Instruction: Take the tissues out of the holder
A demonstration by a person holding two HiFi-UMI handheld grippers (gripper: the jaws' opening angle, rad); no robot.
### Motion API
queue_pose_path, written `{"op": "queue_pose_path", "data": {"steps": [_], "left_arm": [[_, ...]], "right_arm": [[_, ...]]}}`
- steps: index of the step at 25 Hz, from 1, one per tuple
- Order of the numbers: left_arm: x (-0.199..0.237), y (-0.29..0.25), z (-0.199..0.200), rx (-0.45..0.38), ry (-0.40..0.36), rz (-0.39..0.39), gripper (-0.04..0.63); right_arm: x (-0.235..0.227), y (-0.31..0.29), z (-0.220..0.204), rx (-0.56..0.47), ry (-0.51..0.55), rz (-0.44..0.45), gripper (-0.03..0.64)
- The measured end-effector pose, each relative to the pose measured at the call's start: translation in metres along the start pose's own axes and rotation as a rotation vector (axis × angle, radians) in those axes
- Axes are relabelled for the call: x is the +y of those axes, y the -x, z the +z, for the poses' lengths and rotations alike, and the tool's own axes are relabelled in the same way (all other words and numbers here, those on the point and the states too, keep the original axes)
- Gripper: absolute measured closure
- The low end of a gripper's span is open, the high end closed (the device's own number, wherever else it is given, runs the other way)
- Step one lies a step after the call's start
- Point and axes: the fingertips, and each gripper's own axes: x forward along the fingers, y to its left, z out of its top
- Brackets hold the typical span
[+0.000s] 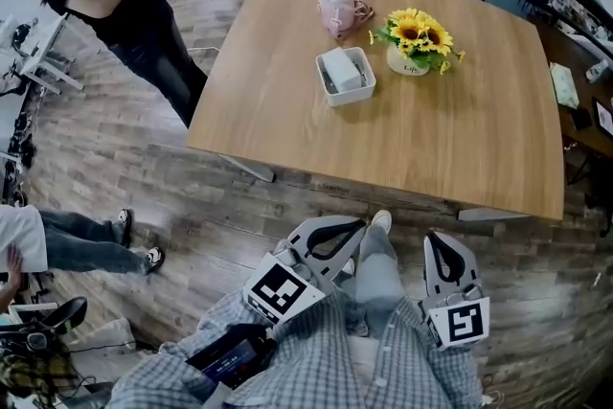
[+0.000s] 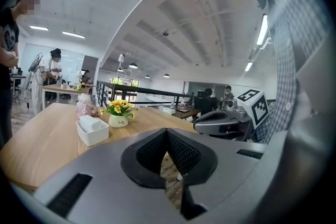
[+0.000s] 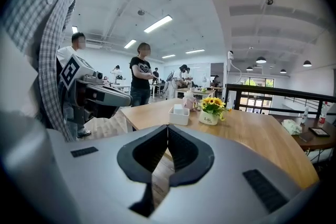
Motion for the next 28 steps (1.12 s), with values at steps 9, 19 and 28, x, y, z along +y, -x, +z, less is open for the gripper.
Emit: {"op": "queue_pose_path", "data": {"steps": [9,19,28], "left_arm": [[0.042,-0.038,0.019,0.001,-0.002,0.066,0.591],[0.081,-0.093,0.053,-0.013,0.0,0.138,0.591],[0.106,-0.128,0.069,0.006,-0.011,0.197,0.591]], "right_arm": [[-0.039,-0.051,0.02,-0.043,0.009,0.069,0.604],[-0.105,-0.101,0.054,-0.094,0.015,0.124,0.604],[-0.143,-0.129,0.061,-0.112,0.021,0.183,0.604]]}}
